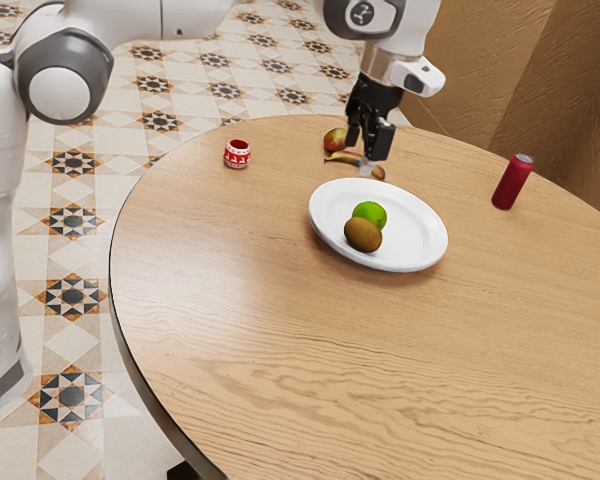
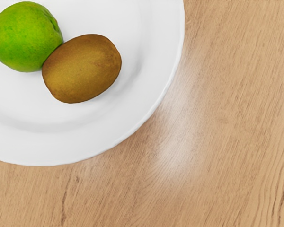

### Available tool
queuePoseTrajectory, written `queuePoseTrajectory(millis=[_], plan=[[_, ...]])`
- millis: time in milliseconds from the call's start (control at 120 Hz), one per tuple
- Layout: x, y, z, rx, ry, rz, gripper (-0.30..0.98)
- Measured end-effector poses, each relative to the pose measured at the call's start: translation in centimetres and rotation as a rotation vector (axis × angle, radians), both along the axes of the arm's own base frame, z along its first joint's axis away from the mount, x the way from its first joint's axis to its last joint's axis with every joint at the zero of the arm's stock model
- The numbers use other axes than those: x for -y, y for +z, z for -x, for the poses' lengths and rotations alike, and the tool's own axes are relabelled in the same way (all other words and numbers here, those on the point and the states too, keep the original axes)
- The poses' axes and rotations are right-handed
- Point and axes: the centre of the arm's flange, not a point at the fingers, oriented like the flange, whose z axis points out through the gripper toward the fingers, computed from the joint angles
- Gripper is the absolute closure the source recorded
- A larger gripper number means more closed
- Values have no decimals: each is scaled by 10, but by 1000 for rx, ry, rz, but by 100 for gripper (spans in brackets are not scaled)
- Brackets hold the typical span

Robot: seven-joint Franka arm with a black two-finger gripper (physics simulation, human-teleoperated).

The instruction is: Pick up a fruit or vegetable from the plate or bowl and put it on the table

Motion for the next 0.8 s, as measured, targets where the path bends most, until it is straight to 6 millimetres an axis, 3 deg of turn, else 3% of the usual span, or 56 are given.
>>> queuePoseTrajectory(millis=[275, 517, 617, 800], plan=[[-2, -4, -8, 21, -39, 2, 0], [16, -7, -29, 65, -306, 8, 0], [15, 8, -32, 100, -408, -22, 0], [6, -13, -50, 77, -551, -53, 0]])
